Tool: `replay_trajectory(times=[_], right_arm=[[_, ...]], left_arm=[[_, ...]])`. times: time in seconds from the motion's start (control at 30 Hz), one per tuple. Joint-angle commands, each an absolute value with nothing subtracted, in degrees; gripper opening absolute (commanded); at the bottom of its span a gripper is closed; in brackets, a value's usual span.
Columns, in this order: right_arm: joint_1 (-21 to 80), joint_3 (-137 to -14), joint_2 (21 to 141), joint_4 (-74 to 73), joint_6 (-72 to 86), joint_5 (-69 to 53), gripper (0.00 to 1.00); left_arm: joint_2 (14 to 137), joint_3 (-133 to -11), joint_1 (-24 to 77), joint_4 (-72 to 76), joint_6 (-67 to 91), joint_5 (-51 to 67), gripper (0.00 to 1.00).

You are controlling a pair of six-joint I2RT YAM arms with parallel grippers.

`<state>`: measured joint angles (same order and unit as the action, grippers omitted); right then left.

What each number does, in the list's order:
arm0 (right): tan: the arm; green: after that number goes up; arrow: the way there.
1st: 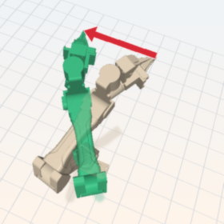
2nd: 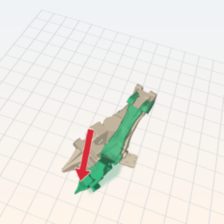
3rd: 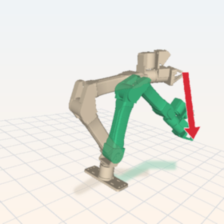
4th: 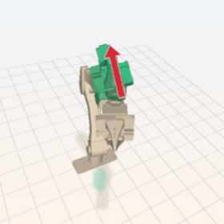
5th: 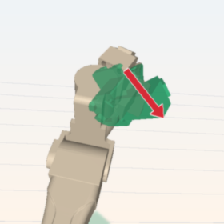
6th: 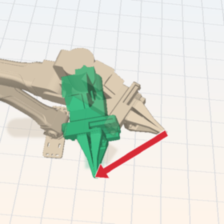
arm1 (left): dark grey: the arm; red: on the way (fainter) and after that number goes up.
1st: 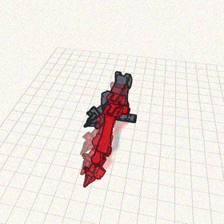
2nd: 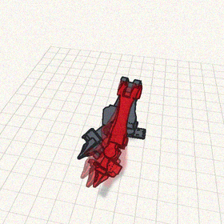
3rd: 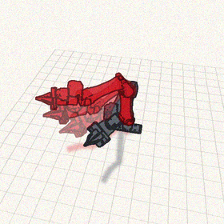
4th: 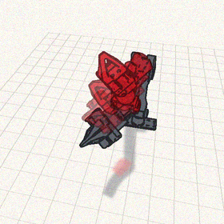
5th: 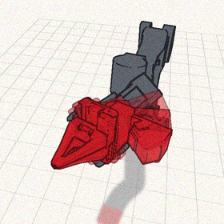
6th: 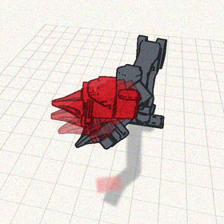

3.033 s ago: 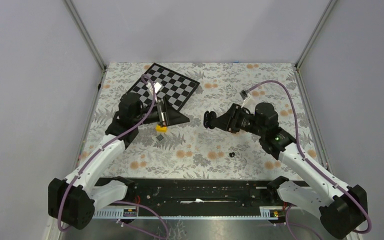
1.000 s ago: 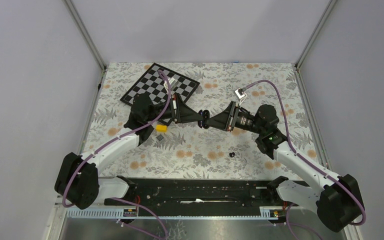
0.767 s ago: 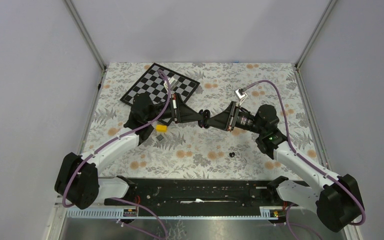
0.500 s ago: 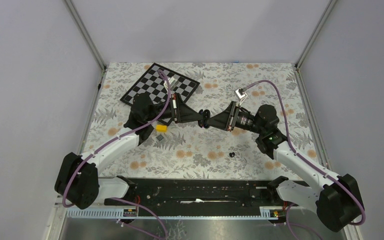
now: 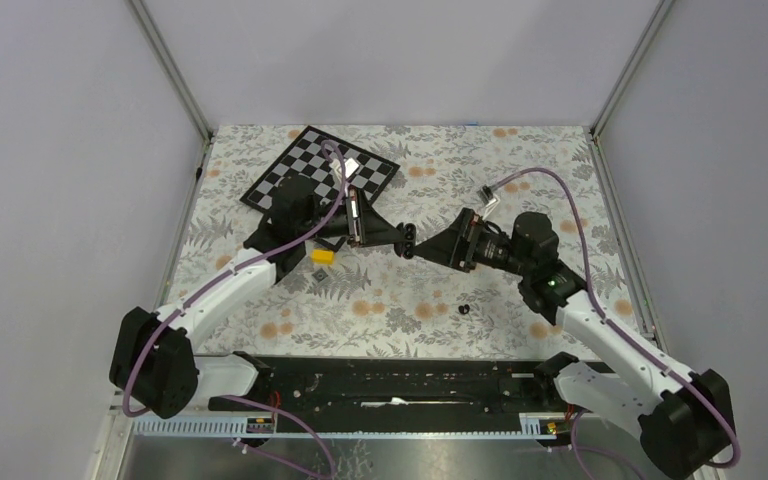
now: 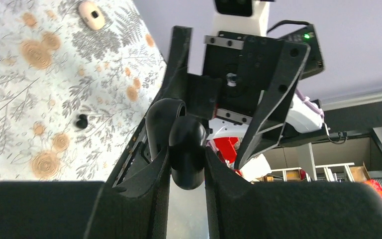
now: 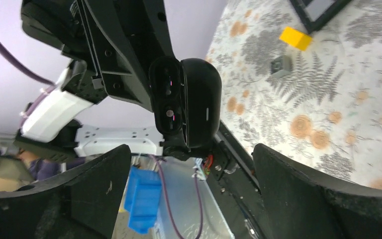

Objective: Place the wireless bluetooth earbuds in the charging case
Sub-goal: Adjust the charging case, then pick up the earbud from the center of the board.

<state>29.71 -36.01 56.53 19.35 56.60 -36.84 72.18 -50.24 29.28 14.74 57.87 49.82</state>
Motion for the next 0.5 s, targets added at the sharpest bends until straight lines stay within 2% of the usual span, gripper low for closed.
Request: replay_trajectory(times=[0.0, 0.17, 0.3, 0.33, 0.47], right_arm=[[29.4, -40.9, 51.1, 2.0, 47.4, -27.2, 1.0], [29.4, -45.8, 45.4, -29.3, 36.5, -5.3, 1.0], [30.5, -44.4, 44.3, -41.1, 36.2, 3.1, 0.98], [31.4, -43.1, 44.1, -42.1, 37.4, 4.7, 0.94], [38.1, -37.4, 46.5, -39.9, 44.1, 10.2, 0.67]], left_arm=[[72.0, -51.7, 28.2, 8.2, 52.6, 48.4, 0.05], [75.2, -51.4, 27.9, 2.9, 48.9, 53.3, 0.04], [77.1, -50.4, 28.0, 0.7, 46.6, 56.5, 0.04], [77.1, -50.0, 28.0, 0.5, 46.2, 56.7, 0.05], [77.8, -49.1, 28.2, 0.1, 44.8, 56.6, 0.04]])
